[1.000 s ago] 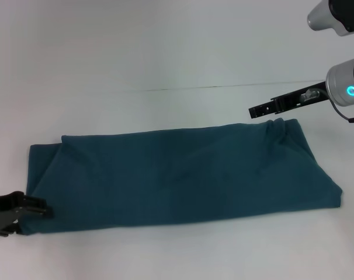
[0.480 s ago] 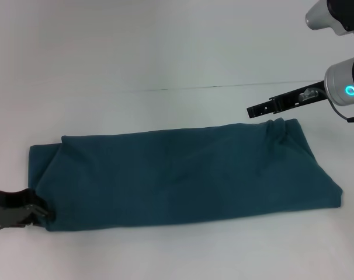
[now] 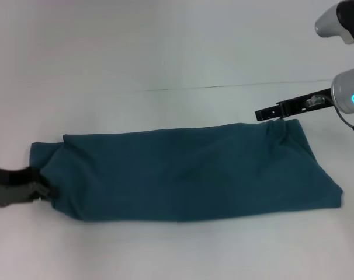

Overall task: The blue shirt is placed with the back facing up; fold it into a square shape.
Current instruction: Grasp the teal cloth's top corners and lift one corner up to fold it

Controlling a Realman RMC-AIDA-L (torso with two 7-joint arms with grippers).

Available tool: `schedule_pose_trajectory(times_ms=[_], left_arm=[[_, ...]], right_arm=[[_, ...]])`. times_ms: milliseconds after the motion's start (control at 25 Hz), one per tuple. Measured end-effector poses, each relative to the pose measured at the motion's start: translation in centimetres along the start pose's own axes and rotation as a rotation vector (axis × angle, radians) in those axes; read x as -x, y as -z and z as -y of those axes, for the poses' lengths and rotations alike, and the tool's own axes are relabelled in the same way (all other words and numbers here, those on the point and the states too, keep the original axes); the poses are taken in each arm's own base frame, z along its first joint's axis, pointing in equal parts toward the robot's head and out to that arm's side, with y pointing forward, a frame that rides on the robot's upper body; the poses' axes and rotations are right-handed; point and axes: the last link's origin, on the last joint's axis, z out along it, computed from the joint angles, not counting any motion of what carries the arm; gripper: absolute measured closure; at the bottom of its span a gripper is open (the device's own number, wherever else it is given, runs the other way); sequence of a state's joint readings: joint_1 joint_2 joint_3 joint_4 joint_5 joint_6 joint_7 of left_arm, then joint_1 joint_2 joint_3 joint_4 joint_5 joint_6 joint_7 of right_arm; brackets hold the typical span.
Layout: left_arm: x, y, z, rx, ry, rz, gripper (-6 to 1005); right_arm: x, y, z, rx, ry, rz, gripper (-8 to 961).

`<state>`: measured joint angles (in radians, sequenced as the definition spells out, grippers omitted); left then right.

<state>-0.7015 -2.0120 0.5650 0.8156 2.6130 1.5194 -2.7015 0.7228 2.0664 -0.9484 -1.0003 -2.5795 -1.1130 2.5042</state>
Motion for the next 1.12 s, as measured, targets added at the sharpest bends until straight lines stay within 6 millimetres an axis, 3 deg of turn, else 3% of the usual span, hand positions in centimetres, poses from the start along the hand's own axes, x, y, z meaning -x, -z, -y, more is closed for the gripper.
schedule_pose_trajectory(times_ms=[320, 560, 800, 1000, 1120], left_arm=[[-1.4, 2.8, -2.3, 0.093, -0.063, -0.029, 918], [-2.5, 4.2, -3.3, 0.130, -0.093, -0.058, 918], [-4.2, 6.6, -4.5, 0.173, -0.119, -0.103, 919], [-5.5, 7.9, -6.0, 0.186, -0.171, -0.111, 918], [-5.8, 8.2, -6.9, 0.188, -0.202, -0.101, 918]], right_arm=[[-2.0, -1.4, -0.4, 0.072, -0.039, 0.093, 162], [-4.3, -3.9, -1.8, 0.171, 0.027, 0.284, 380], [-6.7, -5.9, -3.4, 0.183, 0.174, 0.459, 668], [-7.5, -7.5, -5.3, 0.189, 0.260, 0.474, 866], [-7.6, -8.1, -6.8, 0.222, 0.310, 0.450, 899]])
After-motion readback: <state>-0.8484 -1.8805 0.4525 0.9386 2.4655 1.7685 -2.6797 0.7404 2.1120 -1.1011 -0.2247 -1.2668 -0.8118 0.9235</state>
